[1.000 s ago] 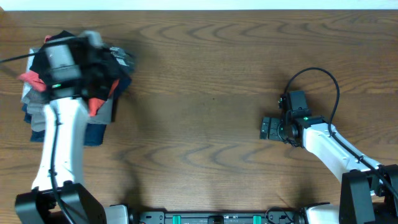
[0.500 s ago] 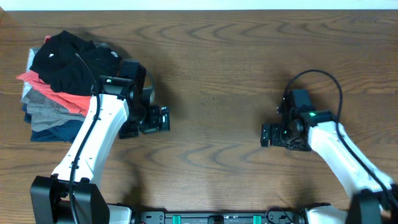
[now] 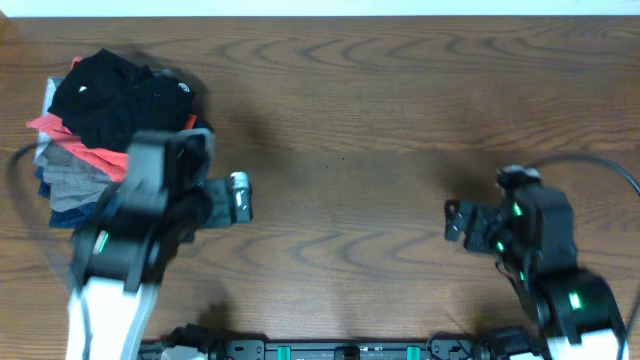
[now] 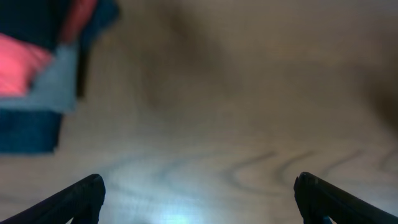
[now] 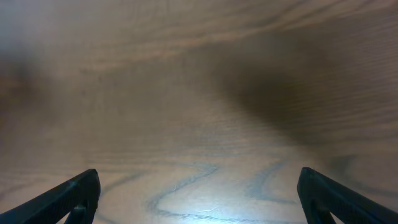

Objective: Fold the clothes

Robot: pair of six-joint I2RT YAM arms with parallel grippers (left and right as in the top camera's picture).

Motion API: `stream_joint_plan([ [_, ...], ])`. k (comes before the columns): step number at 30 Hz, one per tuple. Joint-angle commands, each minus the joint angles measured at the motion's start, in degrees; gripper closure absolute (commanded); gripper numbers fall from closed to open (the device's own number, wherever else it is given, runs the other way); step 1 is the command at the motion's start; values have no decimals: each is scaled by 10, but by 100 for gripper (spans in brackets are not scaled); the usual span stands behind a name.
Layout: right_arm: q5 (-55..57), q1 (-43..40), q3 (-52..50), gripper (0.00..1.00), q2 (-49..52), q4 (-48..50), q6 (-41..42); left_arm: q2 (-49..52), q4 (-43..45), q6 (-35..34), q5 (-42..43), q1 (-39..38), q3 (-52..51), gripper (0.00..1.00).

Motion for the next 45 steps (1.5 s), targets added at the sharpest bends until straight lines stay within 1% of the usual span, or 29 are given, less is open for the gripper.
stream_joint_plan([
  [1,52,-3,-30,1,-75,-6,50,-69,5,-1,-15,0,2,2],
  [4,60,-3,-40,1,-132,-16,61,-119,3,-1,-15,0,-3,2],
  [7,60,-3,-40,1,-160,-28,60,-143,0,-1,-15,0,-12,2],
  [33,60,-3,-42,1,-168,-36,60,-145,0,-1,-15,0,-12,2],
  [38,76,-5,-42,1,-190,-64,58,-145,0,-1,-15,0,-12,2],
  [40,79,-9,-43,1,-200,-63,44,-145,0,-1,-15,0,-12,2],
  [45,72,-29,-54,1,-249,-31,-45,-145,0,-1,-15,0,-12,2],
])
